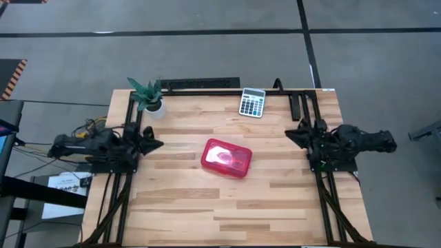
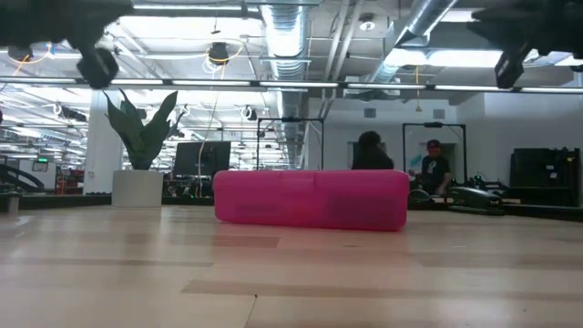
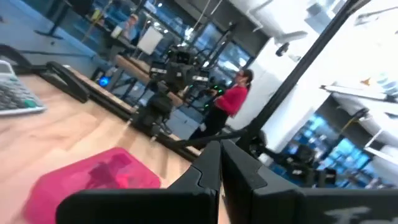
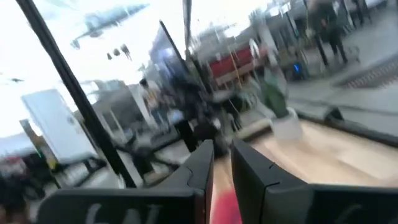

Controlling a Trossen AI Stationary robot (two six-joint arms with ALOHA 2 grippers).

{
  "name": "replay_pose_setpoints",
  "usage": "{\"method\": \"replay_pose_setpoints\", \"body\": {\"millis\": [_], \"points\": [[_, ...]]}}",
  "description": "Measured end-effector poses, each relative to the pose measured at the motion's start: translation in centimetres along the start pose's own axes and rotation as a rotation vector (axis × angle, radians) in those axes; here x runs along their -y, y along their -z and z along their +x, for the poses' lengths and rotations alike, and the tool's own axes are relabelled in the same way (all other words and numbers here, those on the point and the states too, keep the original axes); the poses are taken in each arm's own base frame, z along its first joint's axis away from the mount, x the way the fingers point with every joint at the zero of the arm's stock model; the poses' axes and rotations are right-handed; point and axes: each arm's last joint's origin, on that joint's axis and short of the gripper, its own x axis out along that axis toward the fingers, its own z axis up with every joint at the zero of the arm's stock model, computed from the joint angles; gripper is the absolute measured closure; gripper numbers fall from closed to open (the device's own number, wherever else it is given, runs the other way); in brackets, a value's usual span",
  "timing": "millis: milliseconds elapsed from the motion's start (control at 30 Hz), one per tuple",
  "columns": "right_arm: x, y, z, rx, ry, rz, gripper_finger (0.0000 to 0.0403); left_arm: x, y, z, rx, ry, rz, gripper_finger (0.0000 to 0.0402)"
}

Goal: Pack school essentials
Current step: Return to Home Position

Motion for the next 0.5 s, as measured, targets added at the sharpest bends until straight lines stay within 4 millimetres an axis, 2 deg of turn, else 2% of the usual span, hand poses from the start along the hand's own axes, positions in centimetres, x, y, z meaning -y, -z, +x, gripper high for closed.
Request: {"method": "replay_pose_setpoints", "body": {"millis": [233, 500], "points": [[1.0, 3.2, 0.2, 0.037, -0.057, 0.034, 0.0333, -2.3, 3.3, 0.6, -0.04, 0.035, -0.024, 0.0401], [1.2, 3.7, 0.2, 0.006, -0.044, -0.022, 0.0333, -2.4, 3.6, 0.6, -0.054, 0.042, 0.058, 0.0401]]}}
